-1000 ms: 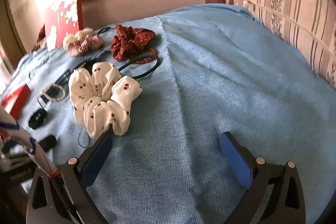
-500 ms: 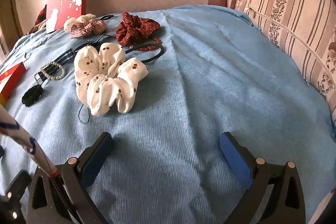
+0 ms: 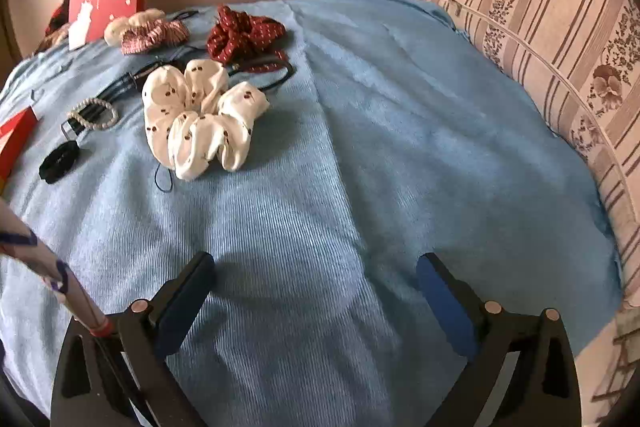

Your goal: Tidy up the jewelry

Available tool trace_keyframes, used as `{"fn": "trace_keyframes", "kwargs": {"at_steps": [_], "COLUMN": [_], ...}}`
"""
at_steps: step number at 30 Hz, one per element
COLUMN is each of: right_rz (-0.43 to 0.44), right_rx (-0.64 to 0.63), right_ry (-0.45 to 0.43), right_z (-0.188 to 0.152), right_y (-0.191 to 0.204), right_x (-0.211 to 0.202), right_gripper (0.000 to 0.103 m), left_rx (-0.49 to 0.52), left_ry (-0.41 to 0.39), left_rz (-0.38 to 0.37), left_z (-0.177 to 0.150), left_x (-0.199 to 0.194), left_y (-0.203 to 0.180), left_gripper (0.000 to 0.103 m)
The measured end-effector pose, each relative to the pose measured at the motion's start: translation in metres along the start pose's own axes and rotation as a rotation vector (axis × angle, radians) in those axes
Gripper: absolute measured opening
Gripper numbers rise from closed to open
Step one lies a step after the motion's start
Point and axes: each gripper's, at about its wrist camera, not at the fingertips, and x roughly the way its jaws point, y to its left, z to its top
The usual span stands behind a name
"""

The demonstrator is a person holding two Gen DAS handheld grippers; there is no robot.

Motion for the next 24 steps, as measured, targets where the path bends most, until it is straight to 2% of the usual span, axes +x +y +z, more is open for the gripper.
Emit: {"fn": "trace_keyframes", "kwargs": {"at_steps": [6, 9, 17, 24], "right_rz": [-0.045, -0.031, 0.008, 0.027], "right_rx": [-0.038, -0.042, -0.027, -0.049], "right_ry": [-0.011, -0.019, -0.020, -0.016], "right_z": [0.003, 0.007, 0.012, 0.012], "right_y": [0.003, 0.003, 0.002, 0.012], "right_x": [-0.014, -0.019, -0.021, -0.022], "right_gripper": [0.099, 0.099, 0.099, 0.099], "left_rx": [0.036, 0.033, -0.032, -0.062], "left_ry": [-0.042, -0.027, 0.024, 0.046], "left_rz": [0.053, 0.057, 0.127, 0.118], "left_z": [0.016, 0.025, 0.040, 0.044], "left_x": [-0.011, -0.008, 0.009, 0.014], "left_y": [0.008, 0.019, 0.054, 0.058], "left_gripper": [0.103, 0.103, 0.103, 0.103]}}
